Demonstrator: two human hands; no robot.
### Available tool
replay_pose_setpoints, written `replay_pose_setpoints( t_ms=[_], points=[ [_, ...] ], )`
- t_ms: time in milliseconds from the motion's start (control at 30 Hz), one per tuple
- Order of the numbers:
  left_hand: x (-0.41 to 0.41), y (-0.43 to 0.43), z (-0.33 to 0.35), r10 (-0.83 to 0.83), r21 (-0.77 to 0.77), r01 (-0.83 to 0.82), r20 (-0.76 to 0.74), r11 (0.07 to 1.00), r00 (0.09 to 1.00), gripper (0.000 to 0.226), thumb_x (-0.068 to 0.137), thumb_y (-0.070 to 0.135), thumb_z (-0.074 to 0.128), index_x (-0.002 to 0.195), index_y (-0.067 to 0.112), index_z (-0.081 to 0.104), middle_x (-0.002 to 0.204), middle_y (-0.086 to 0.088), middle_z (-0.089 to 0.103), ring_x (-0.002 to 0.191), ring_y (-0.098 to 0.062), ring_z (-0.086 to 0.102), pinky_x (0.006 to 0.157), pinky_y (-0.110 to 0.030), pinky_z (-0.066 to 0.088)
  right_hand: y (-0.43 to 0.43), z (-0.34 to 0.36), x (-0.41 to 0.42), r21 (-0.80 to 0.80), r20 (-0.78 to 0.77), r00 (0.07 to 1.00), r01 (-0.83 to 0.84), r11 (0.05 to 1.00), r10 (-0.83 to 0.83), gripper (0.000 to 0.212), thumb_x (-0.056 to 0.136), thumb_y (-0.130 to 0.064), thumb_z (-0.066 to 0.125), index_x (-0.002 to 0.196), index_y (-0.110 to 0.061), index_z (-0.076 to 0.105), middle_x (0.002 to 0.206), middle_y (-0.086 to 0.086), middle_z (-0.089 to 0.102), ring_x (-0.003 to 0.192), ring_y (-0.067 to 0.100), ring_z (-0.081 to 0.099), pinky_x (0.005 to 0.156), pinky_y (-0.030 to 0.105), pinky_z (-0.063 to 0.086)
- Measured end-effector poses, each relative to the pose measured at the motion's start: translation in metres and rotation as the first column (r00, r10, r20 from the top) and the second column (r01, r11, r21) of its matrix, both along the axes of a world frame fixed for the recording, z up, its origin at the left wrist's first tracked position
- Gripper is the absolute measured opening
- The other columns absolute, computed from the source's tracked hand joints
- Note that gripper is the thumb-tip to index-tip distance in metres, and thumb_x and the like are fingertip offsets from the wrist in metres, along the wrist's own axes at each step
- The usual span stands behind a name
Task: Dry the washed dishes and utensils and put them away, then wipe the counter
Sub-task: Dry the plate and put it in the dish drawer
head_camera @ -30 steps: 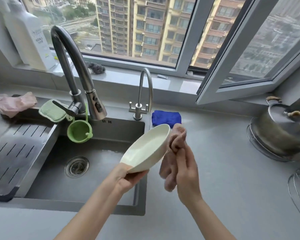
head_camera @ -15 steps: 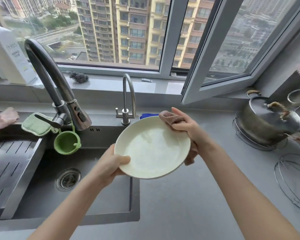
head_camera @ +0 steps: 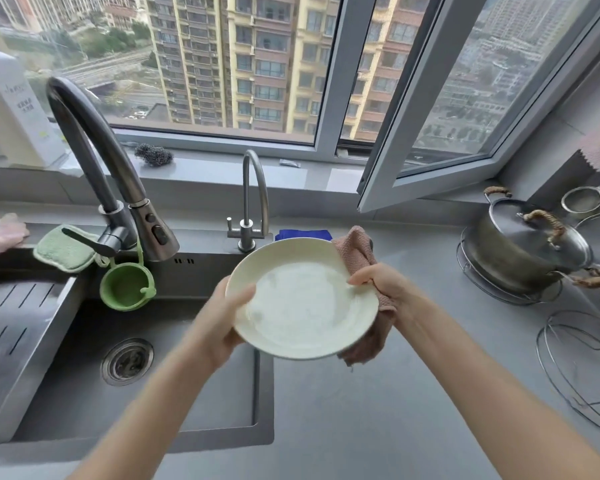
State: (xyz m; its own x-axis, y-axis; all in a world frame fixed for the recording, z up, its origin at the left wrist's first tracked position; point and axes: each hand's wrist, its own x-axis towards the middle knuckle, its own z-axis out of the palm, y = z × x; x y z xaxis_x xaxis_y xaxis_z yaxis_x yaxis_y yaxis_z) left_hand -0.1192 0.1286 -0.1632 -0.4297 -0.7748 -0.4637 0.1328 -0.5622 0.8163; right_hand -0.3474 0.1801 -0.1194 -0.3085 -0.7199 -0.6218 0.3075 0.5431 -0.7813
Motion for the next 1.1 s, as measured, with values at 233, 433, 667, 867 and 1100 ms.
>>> replay_pose_setpoints(
  t_ms=[233,433,667,867,1100],
  points=[
    [-0.049,0.047,-0.009,0.473,0.02,-0.476,0.078,0.879,0.877,0.039,0.1,0.013,0.03,0.136,0.027,0.038,0.126,-0.003,0.053,0.11,-0.028,0.055,0.057,-0.035,0.058,0.014,-0.05,0.029,-0.197,-0.031,0.939,0.331,0.923,-0.343,0.061,0.082,0.016,0.046,0.136,-0.013,0.044,0.122,0.014,0.06,0.099,0.031,0.064,0.078,0.039,0.056],
    [-0.019,0.026,-0.003,0.29,-0.173,-0.252,0.252,0.952,0.923,0.027,0.102,0.026,0.03,0.107,0.025,0.056,0.095,-0.002,0.063,0.077,-0.02,0.061,0.062,-0.04,0.054,0.044,0.001,0.009,-0.354,-0.589,0.766,0.041,0.934,-0.257,0.013,0.095,-0.023,0.055,0.107,-0.027,0.052,0.058,-0.005,0.066,0.038,0.02,0.057,0.034,0.02,0.041],
    [-0.011,0.034,-0.013,0.168,-0.199,-0.119,0.252,0.973,0.953,0.027,0.101,0.026,0.038,0.088,0.027,0.062,0.081,-0.003,0.064,0.063,-0.019,0.058,0.036,-0.02,0.042,0.043,0.0,0.031,0.103,-0.812,0.475,-0.454,0.885,0.338,0.04,0.09,-0.042,0.056,0.126,-0.052,0.041,0.137,0.004,0.049,0.132,0.022,0.043,0.105,0.034,0.036],
    [-0.007,0.034,-0.02,0.063,-0.192,-0.035,0.143,0.981,0.988,0.027,0.097,0.024,0.045,0.102,0.01,0.067,0.092,-0.011,0.072,0.08,-0.023,0.067,0.074,-0.035,0.052,0.069,-0.062,0.046,0.384,-0.834,-0.085,-0.8,0.462,0.545,0.078,0.077,-0.081,0.011,0.145,-0.045,-0.002,0.16,0.004,-0.008,0.147,0.023,-0.012,0.119,0.043,-0.007],
    [-0.014,0.036,-0.015,-0.006,-0.149,0.033,0.182,0.988,0.983,0.026,0.098,0.017,0.044,0.093,0.011,0.069,0.081,-0.002,0.074,0.075,-0.015,0.069,0.058,-0.022,0.053,0.052,-0.079,0.064,0.139,-0.934,-0.016,-0.936,0.323,0.356,0.05,0.102,-0.037,0.02,0.149,-0.019,0.018,0.156,-0.005,0.009,0.147,0.015,0.005,0.12,0.034,0.001]
  ],
)
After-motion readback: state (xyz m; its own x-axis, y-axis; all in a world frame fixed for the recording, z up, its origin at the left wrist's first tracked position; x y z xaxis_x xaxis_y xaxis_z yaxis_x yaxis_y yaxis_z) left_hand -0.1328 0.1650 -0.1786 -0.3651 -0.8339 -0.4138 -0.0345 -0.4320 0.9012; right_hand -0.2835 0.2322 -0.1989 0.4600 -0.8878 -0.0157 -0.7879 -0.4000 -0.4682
